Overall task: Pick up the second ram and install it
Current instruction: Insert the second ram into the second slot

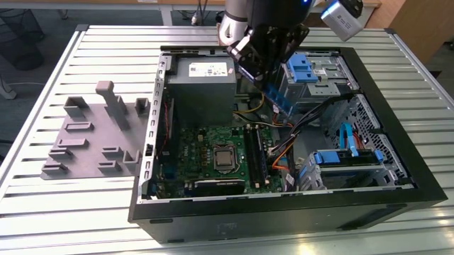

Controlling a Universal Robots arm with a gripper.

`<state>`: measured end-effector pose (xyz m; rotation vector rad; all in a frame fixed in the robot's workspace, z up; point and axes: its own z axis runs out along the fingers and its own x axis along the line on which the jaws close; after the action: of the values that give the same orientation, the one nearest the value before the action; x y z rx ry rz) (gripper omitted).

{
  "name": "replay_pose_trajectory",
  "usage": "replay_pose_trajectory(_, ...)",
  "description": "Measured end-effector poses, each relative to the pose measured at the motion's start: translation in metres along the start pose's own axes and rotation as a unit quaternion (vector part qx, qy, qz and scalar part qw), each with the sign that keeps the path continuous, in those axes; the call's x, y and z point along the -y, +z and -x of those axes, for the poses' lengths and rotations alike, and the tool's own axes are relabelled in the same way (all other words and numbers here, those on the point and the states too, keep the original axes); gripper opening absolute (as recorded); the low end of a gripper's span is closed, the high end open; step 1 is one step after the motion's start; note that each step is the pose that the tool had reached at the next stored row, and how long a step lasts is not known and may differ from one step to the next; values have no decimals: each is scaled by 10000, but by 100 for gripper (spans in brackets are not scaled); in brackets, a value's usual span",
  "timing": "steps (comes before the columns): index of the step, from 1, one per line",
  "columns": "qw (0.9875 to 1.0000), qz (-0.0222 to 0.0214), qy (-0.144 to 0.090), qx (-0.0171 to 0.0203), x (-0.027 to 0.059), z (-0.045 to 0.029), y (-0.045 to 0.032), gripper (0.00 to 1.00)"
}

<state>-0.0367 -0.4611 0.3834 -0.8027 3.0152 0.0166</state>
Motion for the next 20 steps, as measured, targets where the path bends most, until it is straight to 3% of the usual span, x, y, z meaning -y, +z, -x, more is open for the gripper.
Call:
replay_pose_trajectory(6, 9985, -13, 538, 3, 0, 0, 10, 14)
replay_pose_trajectory(15, 9919, -29, 1267, 6, 0, -1, 21, 14)
replay_pose_trajectory(20, 9914, -30, 1308, 7, 0, -1, 22, 14)
